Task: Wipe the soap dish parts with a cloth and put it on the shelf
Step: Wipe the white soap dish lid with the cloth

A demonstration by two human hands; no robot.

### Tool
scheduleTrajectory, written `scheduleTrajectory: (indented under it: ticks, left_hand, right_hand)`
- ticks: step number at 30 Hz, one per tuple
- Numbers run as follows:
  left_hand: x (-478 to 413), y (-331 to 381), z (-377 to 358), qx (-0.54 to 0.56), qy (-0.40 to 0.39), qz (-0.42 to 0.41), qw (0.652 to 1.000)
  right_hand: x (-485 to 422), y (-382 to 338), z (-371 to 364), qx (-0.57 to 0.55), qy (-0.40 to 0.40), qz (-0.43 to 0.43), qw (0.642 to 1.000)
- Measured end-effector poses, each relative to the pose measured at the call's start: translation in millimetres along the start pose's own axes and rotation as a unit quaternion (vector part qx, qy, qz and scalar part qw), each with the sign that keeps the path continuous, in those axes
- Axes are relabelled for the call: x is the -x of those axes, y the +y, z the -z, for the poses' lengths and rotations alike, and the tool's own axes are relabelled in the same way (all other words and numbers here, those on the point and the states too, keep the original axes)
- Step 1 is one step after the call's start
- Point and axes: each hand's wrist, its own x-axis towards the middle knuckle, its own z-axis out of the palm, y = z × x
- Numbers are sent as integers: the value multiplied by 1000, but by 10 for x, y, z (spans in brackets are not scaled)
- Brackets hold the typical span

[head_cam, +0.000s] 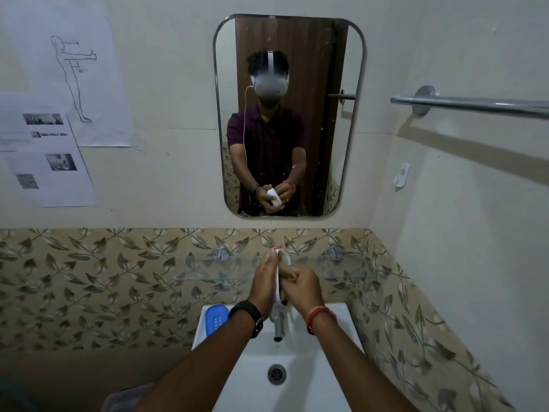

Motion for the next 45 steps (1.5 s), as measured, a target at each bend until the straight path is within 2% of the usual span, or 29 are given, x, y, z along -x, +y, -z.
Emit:
scheduleTrajectory:
  ticks: [2, 5, 6, 7, 9, 11, 12, 14, 16, 17, 18, 21, 24, 27, 31, 33, 35, 37, 40, 45]
  left_hand:
    - [-4, -10, 35, -18, -1, -1, 1000]
    - [41, -122, -35, -38, -16, -20, 999]
    - [44, -137, -61, -31, -18, -21, 999]
    - [35, -124, -71, -23, -16, -18, 999]
    - [-18, -26, -31, -14, -1, -7, 1000]
    - [-84, 39, 58, -14, 17, -2, 1000]
    - [-98, 27, 84, -19, 15, 1, 1000]
    - [-61, -27, 54, -19, -1, -1, 1000]
    - [-5, -76, -20, -5, -13, -6, 1000]
    - [2, -82, -52, 3, -18, -10, 1000]
    - [-12, -81, -65, 9, -21, -12, 1000]
    - [-73, -16, -10, 14, -8, 2, 1000]
    - [-168, -16, 120, 25, 13, 32, 999]
    - [-250, -12, 228, -15, 32, 25, 999]
    - [-270, -6, 258, -33, 36, 21, 999]
    - [-273, -8, 238, -29, 42, 29, 998]
    - [-265, 7, 226, -24, 37, 33, 999]
    - [-244, 20, 206, -41, 6, 18, 999]
    - [-193, -8, 152, -73, -27, -10, 997]
    - [-235, -11, 150, -62, -19, -8, 998]
  right_hand:
    - [-5, 58, 24, 73, -40, -21, 996]
    - [-93, 19, 4, 55, 76, -53, 994]
    - [-107, -11, -5, 22, 104, -38, 994]
    - [-112, -37, -4, -15, 98, -17, 995]
    - [-87, -9, 25, -55, 17, 23, 998]
    - [-59, 57, 62, 14, -84, 34, 996]
    - [-78, 84, 66, 78, -102, 33, 991]
    - [-160, 61, 47, 153, -39, 6, 987]
    - [-229, -5, 4, 107, 66, -13, 992]
    - [-247, -41, -13, 69, 98, -3, 993]
    - [-251, -77, -23, 36, 98, 8, 994]
    - [-196, -64, -14, -25, 9, 47, 999]
    - [-149, 41, 74, 51, -104, 96, 989]
    - [-121, 94, 157, 177, -230, 165, 943]
    - [-191, 133, 157, 320, -271, 224, 879]
    - [-227, 135, 135, 352, -253, 260, 863]
    - [-266, 93, 127, 347, -214, 263, 875]
    - [-351, 31, 149, 366, -154, 267, 878]
    - [-456, -35, 209, 408, -95, 290, 861]
    - [-388, 14, 149, 375, -131, 219, 891]
